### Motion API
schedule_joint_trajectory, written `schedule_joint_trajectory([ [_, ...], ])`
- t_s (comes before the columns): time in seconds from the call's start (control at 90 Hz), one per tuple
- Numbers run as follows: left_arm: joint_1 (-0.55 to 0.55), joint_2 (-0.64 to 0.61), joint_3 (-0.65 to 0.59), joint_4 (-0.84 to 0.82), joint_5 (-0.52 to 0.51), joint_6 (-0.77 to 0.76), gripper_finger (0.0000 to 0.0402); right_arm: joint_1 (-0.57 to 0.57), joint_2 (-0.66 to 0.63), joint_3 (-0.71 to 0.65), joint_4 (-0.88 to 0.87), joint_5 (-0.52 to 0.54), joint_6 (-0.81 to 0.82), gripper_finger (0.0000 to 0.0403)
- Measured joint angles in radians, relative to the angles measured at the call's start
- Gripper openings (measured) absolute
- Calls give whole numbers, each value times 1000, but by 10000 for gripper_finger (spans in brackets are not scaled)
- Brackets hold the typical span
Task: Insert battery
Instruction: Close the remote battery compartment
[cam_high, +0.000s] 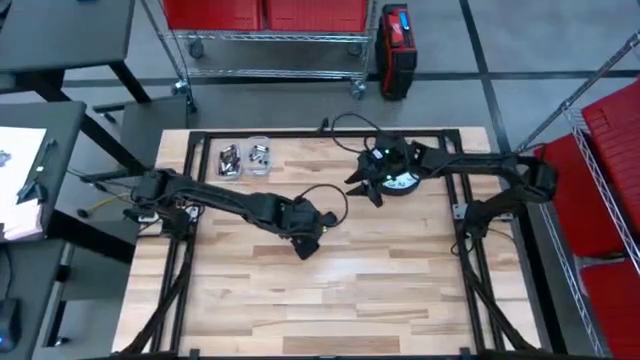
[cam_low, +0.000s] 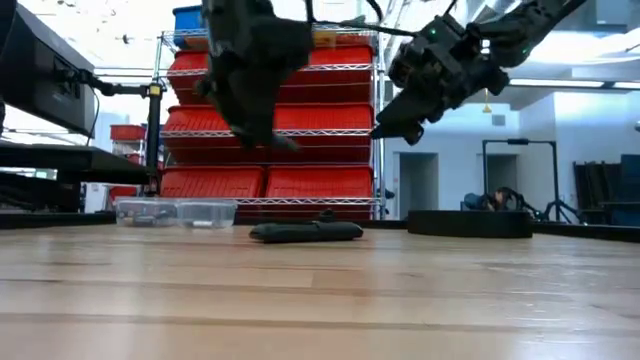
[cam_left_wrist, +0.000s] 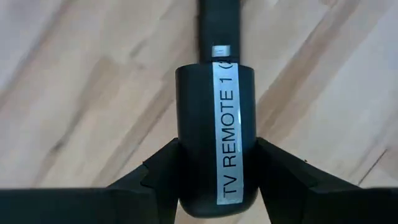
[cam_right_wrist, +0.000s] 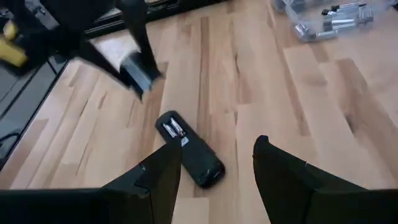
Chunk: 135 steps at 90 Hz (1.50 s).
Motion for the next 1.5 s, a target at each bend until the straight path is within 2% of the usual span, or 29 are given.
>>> schedule_joint_trajectory([
  [0.289,-11,90,1,84,38,-16,153,5,-2,-5,26,-18,-11,178],
  [0.589,-11,57,-141,158,76,-51,153,6,-1,-5,34,-22,-17,178],
  [0.8,8,51,-192,299,79,-47,153,6,-1,-5,36,-26,-17,178],
  [0.889,19,51,-218,306,80,-61,153,6,-1,-5,32,-26,-18,178],
  [1.5,70,51,-243,378,126,24,153,6,-1,-5,28,-26,-15,178],
])
